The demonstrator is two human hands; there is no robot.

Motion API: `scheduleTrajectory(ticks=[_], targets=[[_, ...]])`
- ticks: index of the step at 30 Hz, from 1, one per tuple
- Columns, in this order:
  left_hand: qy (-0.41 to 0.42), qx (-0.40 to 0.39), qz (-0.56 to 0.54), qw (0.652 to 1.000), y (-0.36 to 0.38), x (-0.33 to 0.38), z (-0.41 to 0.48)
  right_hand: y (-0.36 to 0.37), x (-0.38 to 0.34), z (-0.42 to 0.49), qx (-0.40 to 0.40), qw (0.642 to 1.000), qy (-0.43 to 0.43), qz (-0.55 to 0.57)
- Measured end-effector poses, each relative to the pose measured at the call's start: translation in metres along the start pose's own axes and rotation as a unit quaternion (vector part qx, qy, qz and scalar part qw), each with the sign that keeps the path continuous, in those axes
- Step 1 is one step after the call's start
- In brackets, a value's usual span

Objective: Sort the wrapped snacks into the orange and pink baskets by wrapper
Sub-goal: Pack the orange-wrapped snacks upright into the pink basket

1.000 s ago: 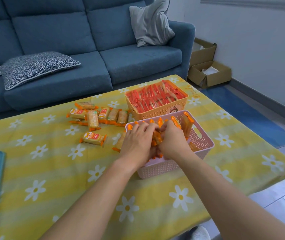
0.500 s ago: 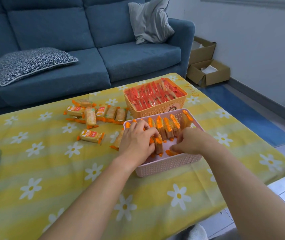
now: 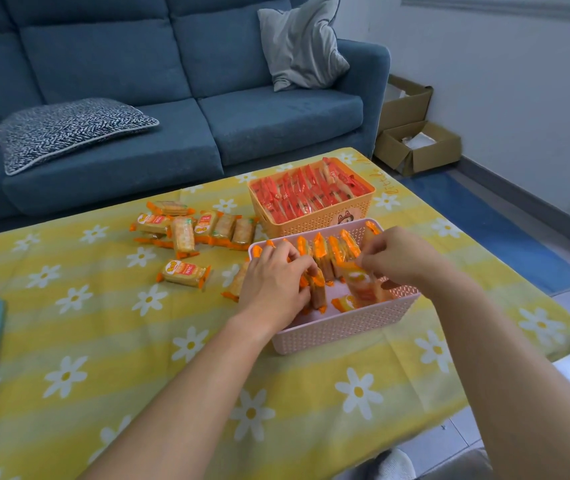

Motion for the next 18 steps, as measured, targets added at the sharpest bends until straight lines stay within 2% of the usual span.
scheduleTrajectory(ticks=[3,7,12,16,18], targets=[[-0.005,0.005,-0.004,1.000,0.000,-0.002,0.000,0.000,0.004,-0.002,0.004,0.994,0.029,0.104],[-0.004,0.001,-0.005,1.000,0.001,-0.002,0.000,0.000,0.005,-0.003,0.018,0.987,0.055,0.150],[-0.005,-0.009,-0.006,1.000,0.002,-0.002,0.001,0.005,0.001,-0.007,-0.024,0.967,0.071,0.242],[-0.005,-0.008,-0.004,1.000,0.003,-0.003,0.001,0.008,-0.005,-0.008,-0.056,0.964,0.047,0.256],[-0.006,-0.009,-0.004,1.000,0.003,-0.003,0.000,0.009,-0.009,-0.009,-0.071,0.974,0.015,0.213]])
Point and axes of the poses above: each hand's wrist, its own z-axis towards the middle knuckle, its own y-axis out of the palm, x = y × z, the point moved 8 cm from there along z, towards the middle knuckle, and after that the axes turned 9 degrees about x, right-handed, at the moved point
